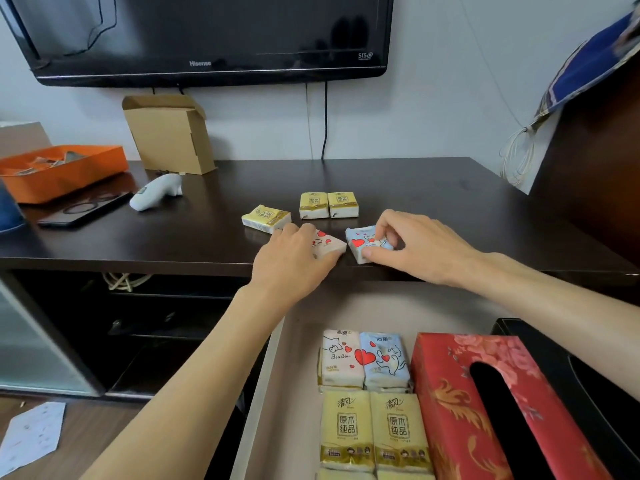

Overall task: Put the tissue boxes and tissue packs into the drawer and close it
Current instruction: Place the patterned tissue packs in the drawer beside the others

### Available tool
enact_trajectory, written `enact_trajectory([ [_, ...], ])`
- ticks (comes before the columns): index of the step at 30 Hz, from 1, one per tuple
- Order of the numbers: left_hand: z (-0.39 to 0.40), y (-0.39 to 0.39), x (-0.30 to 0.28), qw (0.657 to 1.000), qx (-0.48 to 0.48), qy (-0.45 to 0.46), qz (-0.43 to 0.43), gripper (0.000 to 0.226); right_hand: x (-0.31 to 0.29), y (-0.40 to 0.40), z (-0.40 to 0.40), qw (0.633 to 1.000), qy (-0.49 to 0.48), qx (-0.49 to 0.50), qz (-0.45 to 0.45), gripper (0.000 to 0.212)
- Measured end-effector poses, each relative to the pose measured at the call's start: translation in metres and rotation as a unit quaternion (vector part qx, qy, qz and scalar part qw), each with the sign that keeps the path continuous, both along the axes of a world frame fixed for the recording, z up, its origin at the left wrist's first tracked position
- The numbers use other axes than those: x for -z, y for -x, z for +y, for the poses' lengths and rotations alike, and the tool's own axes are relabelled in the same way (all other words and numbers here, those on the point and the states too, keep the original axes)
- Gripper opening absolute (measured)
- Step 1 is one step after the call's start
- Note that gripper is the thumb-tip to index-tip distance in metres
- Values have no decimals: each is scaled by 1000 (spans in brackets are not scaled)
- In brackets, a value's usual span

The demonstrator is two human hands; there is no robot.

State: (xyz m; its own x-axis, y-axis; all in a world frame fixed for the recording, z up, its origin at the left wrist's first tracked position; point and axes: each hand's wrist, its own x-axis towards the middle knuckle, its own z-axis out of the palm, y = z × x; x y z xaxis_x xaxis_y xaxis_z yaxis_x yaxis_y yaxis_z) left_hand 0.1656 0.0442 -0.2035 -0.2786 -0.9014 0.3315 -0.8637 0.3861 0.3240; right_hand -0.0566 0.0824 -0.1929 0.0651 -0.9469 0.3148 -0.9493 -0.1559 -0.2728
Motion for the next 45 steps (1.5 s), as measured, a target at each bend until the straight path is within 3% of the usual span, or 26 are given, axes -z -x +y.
enact_trajectory([
  [2,-4,1,0,1000,17,3,22,64,-3,5,1,1000,11,-26,-8,32],
  [3,-3,-1,-1,998,35,-27,48,70,-3,6,0,999,-2,-41,-21,42],
  [5,4,-10,0,989,74,-84,94,86,0,4,-2,990,-74,-63,-101,69],
  [7,16,-23,4,985,107,-84,107,97,3,-8,-2,967,-165,-85,-174,77],
  [8,25,-34,9,984,112,-82,107,100,6,-17,-1,964,-181,-98,-170,75],
  [19,46,-75,11,961,255,-53,94,97,0,-17,53,987,-21,-132,-86,74],
  [24,60,-88,24,950,298,-57,77,92,9,-19,86,989,-12,-138,-61,75],
  [30,73,-76,28,968,247,-29,23,73,20,-18,96,996,-1,-86,-6,71],
  [34,37,-34,0,981,153,10,119,42,3,-9,68,999,14,-10,-41,70],
  [36,6,-8,-13,992,74,3,99,45,-6,-3,46,997,2,23,-68,69],
  [39,-32,23,-19,998,-11,-34,-57,69,-9,3,20,994,-24,49,-98,62],
  [42,-50,36,-17,992,-14,-40,-117,74,-2,6,6,993,-50,56,-93,61],
  [45,-49,34,-17,994,17,-42,-101,66,3,9,1,993,-56,60,-84,66],
])
